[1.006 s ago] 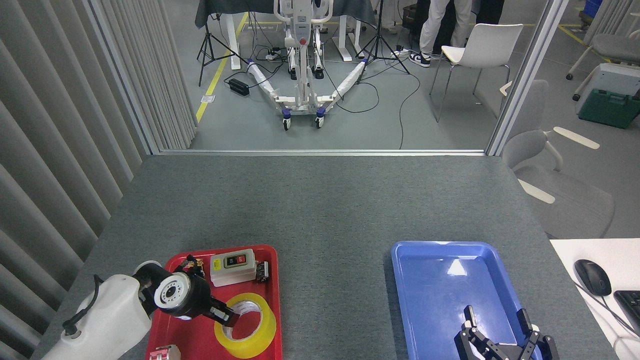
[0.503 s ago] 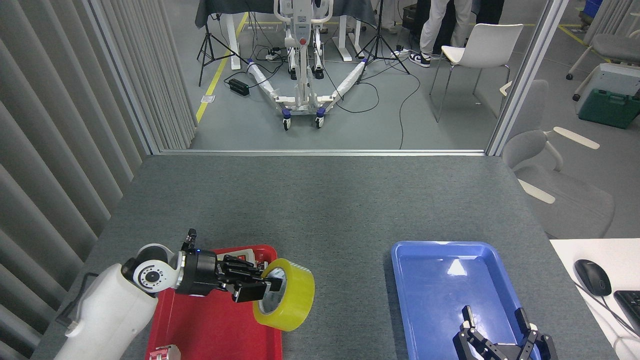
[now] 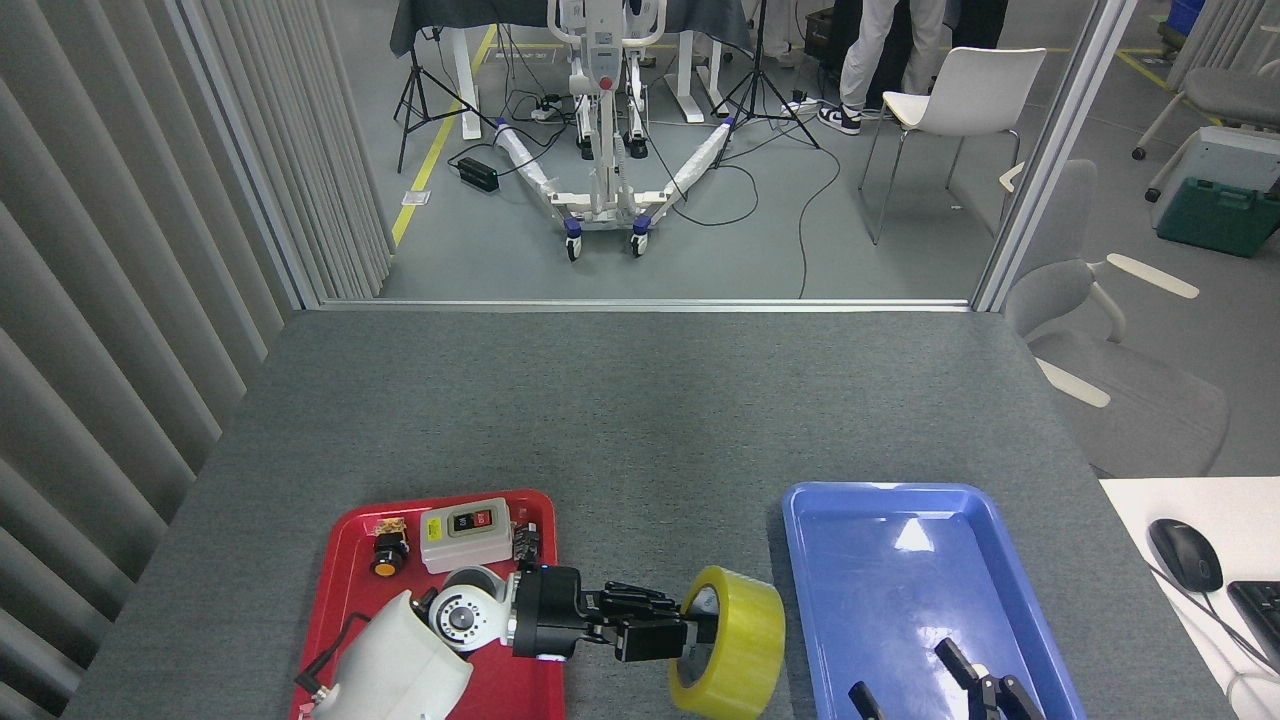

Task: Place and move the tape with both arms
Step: 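Lift the yellow tape and carry it toward the blue tray, then bring the right gripper up under the tape held by the left gripper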

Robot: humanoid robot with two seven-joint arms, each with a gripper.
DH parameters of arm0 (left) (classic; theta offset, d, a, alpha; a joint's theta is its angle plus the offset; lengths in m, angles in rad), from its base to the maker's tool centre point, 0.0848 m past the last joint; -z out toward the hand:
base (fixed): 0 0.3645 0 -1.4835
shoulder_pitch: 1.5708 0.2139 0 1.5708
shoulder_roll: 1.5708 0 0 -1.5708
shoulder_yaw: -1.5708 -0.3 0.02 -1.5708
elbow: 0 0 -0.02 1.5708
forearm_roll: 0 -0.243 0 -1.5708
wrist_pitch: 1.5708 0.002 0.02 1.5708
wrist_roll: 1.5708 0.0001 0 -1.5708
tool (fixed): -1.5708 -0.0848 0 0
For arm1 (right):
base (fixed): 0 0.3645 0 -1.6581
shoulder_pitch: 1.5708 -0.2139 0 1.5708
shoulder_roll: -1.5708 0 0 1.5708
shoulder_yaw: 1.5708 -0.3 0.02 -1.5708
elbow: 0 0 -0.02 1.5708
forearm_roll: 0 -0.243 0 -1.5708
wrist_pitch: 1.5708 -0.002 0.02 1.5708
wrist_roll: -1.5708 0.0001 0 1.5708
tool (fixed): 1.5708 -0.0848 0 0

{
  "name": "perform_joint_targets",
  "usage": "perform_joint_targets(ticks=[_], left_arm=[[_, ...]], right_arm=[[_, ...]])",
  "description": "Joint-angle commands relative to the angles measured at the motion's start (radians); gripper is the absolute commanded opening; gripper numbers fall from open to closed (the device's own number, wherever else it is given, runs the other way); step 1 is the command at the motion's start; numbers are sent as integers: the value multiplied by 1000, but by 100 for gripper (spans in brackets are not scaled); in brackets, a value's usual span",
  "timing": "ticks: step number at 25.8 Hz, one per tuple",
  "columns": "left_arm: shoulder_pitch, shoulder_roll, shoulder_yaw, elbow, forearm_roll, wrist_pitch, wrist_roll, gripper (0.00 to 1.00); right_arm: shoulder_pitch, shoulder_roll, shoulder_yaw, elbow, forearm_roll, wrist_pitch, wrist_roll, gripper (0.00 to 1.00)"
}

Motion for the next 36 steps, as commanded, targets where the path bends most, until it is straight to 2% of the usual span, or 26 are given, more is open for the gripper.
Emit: perform_joint_targets(ticks=[1,6,11,25,31,34,35,36], left_arm=[[-25,-35,-34,31,-2,1,-4,0],[-40,-33,-34,54,11,1,-4,0],[-40,-32,-34,54,11,1,-4,0],[-42,-40,-34,65,8,1,-4,0],[-42,-43,-34,77,3,1,-5,0],[-42,-50,-34,78,3,1,-5,0],[-42,-50,-34,80,3,1,-5,0],[-42,-50,-34,80,3,1,-5,0]], right_arm=[[14,1,-46,-1,-5,-180,-10,100],[40,6,-115,-3,-30,-180,-10,100],[42,4,-104,-3,-40,-180,-10,100],[20,0,72,-4,-40,-180,-6,100],[-38,7,166,-4,-31,-180,0,100],[-40,7,177,-4,-24,-180,0,100],[-38,7,177,-4,-19,-180,0,97],[-38,7,177,-4,-16,-180,0,90]])
